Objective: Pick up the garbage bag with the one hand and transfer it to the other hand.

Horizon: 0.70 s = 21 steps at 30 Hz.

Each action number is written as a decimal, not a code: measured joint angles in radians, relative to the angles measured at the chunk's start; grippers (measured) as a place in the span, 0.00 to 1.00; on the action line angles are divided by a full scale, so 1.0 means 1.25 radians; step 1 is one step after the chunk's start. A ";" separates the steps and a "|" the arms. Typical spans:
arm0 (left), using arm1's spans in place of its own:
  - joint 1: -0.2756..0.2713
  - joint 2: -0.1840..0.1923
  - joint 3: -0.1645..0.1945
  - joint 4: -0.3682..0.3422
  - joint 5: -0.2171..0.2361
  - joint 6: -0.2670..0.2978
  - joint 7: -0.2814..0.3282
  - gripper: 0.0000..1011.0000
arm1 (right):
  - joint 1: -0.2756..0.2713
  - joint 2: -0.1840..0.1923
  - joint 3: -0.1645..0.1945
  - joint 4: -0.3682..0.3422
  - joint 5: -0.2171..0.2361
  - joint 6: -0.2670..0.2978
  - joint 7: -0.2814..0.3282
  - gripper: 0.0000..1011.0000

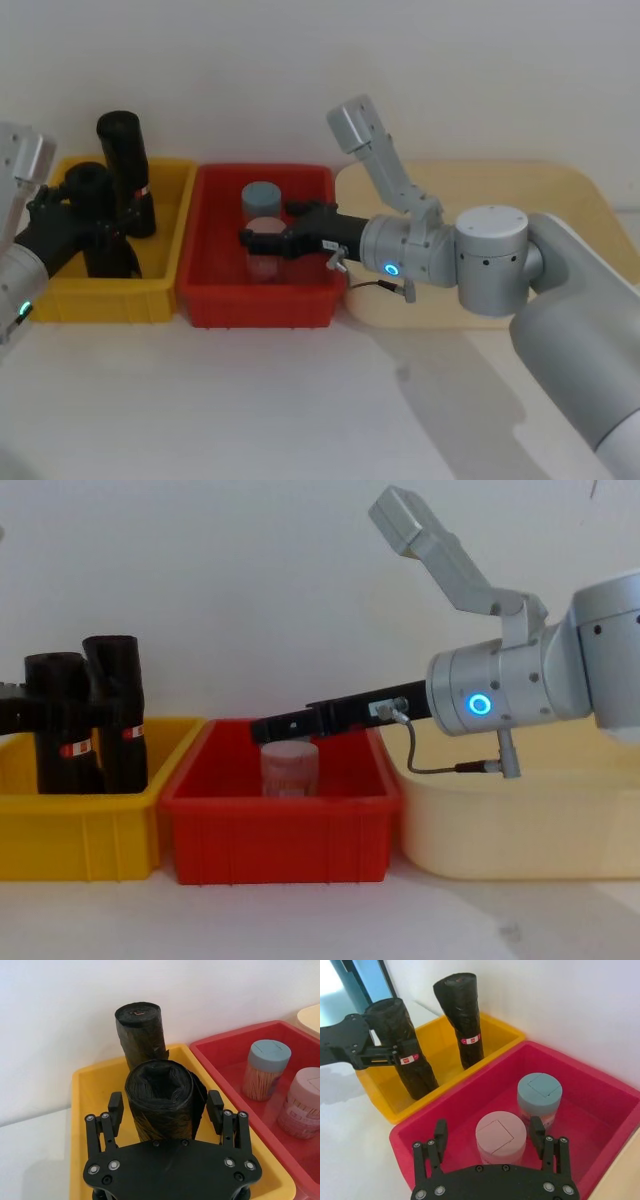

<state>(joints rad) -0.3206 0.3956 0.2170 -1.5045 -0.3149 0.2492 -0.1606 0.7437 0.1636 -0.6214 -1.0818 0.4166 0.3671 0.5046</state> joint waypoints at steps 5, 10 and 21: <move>0.000 0.000 0.000 0.000 0.000 0.000 0.000 0.99 | 0.012 -0.008 -0.006 0.027 -0.009 -0.007 0.004 0.99; -0.001 -0.001 0.000 0.001 0.001 0.000 0.000 0.99 | 0.020 -0.015 -0.011 0.049 -0.017 -0.016 0.006 0.99; -0.001 -0.001 0.000 0.001 0.001 0.000 0.000 0.99 | 0.039 -0.030 -0.022 0.097 -0.039 -0.040 0.012 0.99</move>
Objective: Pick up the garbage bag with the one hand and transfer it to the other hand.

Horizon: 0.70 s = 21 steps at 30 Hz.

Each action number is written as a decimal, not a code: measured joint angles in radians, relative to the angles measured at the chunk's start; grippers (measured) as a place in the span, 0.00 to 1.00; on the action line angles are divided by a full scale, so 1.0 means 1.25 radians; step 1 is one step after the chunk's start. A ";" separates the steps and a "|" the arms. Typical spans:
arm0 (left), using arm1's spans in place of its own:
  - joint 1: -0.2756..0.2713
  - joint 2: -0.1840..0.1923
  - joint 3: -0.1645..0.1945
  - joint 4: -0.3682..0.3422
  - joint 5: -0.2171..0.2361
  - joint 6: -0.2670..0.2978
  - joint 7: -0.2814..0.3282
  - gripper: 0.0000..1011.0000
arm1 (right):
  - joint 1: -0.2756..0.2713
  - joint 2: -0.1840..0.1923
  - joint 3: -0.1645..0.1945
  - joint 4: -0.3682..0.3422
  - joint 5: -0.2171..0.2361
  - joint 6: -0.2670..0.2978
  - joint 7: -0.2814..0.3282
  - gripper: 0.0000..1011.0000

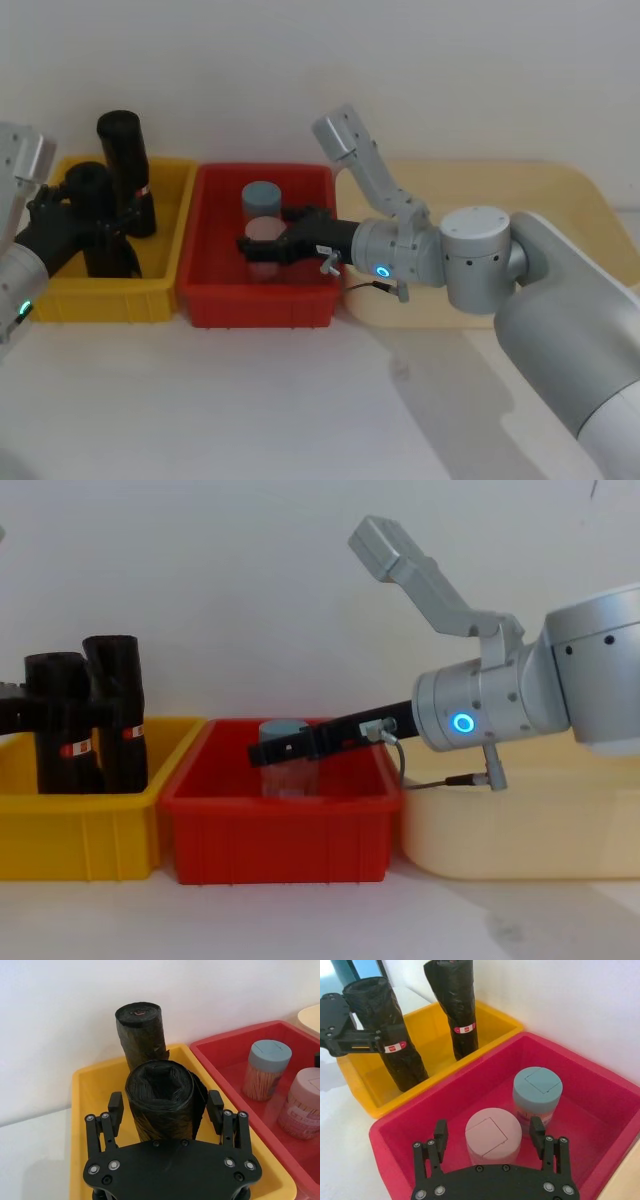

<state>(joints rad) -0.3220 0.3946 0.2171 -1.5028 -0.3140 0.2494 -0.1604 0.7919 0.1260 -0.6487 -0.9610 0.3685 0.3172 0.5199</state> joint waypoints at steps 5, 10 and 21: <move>0.000 0.000 0.000 0.000 0.000 0.000 0.000 0.99 | 0.004 -0.005 -0.001 0.016 -0.007 -0.012 0.001 0.99; 0.000 0.000 0.000 0.000 0.000 0.000 0.000 0.99 | 0.007 -0.009 -0.003 0.028 -0.013 -0.022 0.003 0.99; 0.000 0.000 0.000 0.000 0.000 0.000 0.000 0.85 | 0.011 -0.014 -0.004 0.042 -0.020 -0.033 0.004 0.86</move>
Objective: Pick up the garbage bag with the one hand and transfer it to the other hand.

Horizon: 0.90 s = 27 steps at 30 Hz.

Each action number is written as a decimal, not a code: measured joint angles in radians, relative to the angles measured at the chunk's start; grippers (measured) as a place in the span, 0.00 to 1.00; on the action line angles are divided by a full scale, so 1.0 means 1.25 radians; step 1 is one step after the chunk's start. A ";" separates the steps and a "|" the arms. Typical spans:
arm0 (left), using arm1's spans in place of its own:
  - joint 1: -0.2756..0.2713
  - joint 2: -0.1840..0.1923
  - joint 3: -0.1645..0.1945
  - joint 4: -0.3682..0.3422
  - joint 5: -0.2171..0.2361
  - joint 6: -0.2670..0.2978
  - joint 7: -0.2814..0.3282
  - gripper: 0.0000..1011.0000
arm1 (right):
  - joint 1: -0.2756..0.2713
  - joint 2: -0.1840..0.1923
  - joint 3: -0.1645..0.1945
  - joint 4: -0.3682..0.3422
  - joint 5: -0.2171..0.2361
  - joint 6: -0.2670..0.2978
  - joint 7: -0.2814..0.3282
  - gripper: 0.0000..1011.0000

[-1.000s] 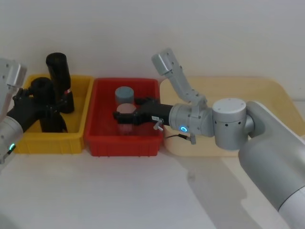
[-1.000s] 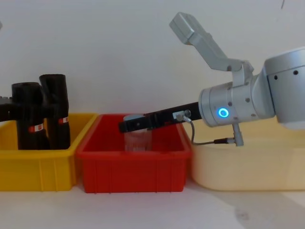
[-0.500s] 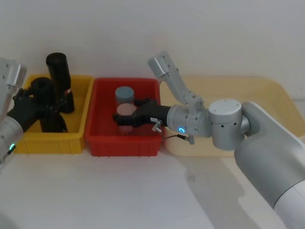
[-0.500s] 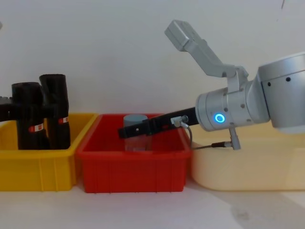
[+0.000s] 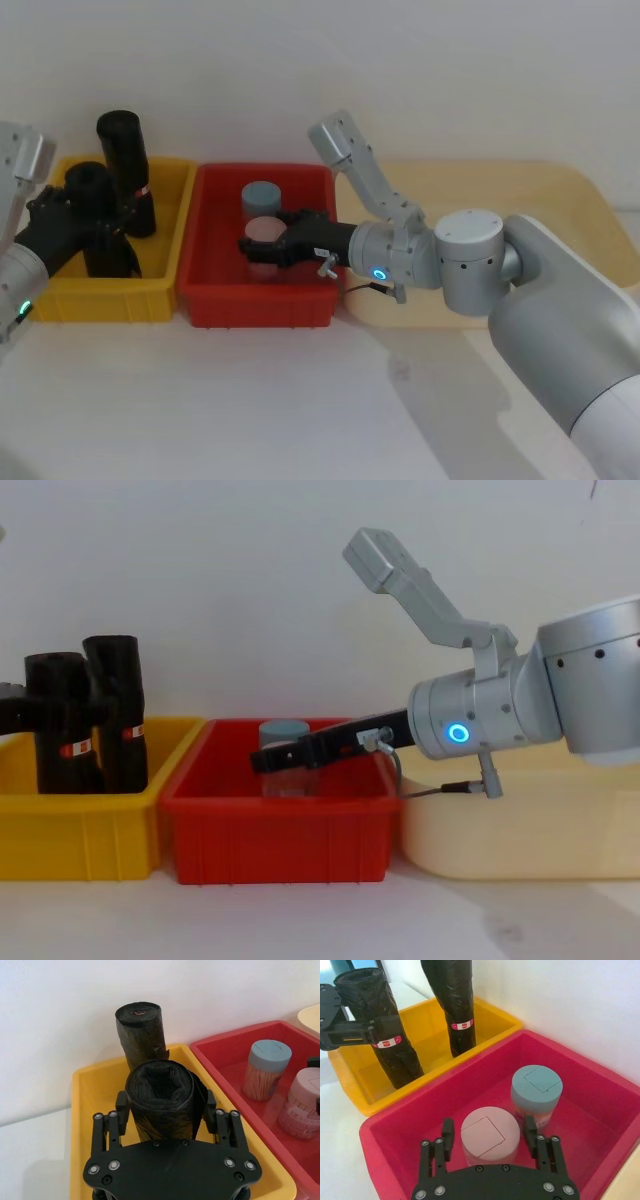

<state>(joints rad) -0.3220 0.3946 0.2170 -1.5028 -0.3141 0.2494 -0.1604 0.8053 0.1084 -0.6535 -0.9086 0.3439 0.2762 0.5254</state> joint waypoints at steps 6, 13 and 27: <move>0.000 0.000 0.000 0.000 0.000 0.000 0.000 0.68 | 0.001 -0.001 -0.001 0.004 -0.002 -0.003 0.001 0.69; 0.000 0.000 0.000 0.000 0.000 0.000 0.000 0.47 | 0.002 -0.002 -0.001 0.006 -0.003 -0.005 0.001 0.64; 0.000 0.000 0.000 0.000 0.000 0.000 0.000 0.37 | 0.002 -0.003 -0.001 0.008 -0.004 -0.007 0.001 0.64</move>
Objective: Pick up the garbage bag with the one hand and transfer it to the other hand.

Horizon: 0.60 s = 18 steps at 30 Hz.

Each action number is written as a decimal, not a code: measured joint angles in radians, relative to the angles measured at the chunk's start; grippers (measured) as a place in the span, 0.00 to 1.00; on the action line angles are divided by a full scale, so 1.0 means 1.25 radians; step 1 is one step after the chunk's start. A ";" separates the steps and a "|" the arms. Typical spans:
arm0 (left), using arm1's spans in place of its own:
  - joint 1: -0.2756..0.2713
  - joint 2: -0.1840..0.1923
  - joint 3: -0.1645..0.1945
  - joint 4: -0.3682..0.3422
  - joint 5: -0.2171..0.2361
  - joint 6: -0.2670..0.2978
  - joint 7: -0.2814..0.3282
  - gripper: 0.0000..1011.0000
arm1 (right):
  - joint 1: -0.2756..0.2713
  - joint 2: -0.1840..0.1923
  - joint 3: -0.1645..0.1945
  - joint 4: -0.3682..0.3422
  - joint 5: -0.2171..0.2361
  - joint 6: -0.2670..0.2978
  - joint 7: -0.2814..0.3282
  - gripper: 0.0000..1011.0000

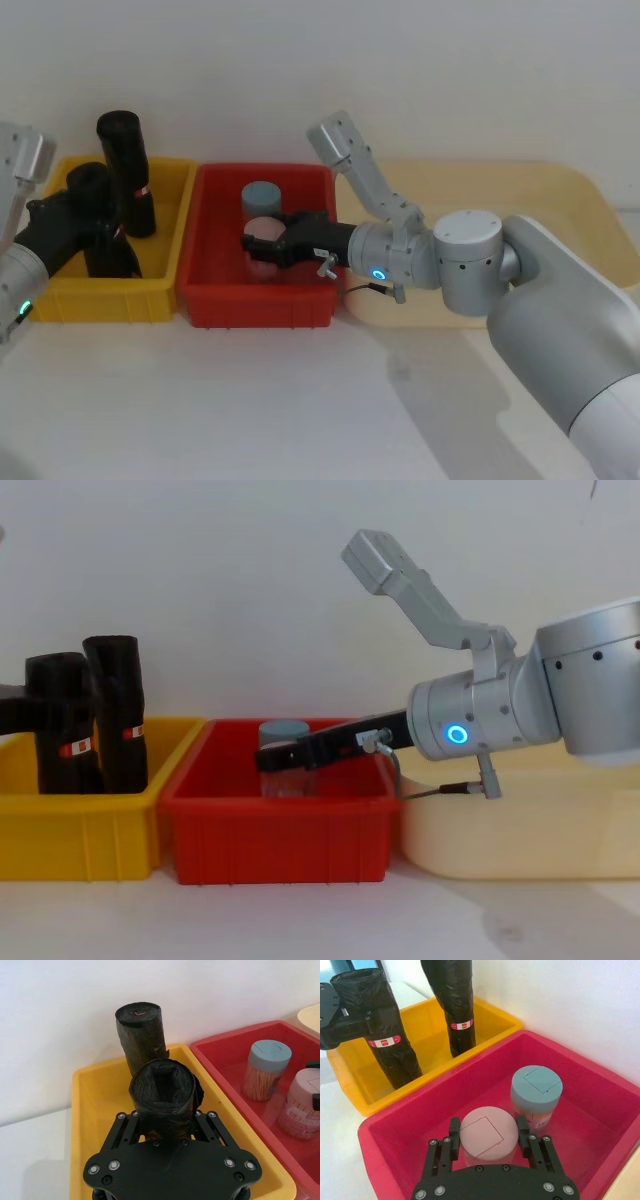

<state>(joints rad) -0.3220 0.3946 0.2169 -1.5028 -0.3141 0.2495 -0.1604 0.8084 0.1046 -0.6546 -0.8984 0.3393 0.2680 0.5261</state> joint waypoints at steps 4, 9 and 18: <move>0.000 0.000 0.000 0.000 0.002 0.000 0.000 0.36 | 0.000 0.000 0.000 0.000 0.000 0.000 0.000 0.64; -0.002 0.002 0.006 -0.001 0.013 -0.006 -0.004 0.35 | 0.000 0.000 0.000 0.001 0.000 -0.001 0.000 0.64; -0.006 0.005 0.014 -0.006 0.030 -0.014 -0.011 0.35 | 0.000 0.000 0.001 0.001 0.000 -0.002 0.000 0.64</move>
<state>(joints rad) -0.3299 0.4010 0.2349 -1.5109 -0.2760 0.2320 -0.1742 0.8080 0.1043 -0.6532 -0.8972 0.3389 0.2652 0.5267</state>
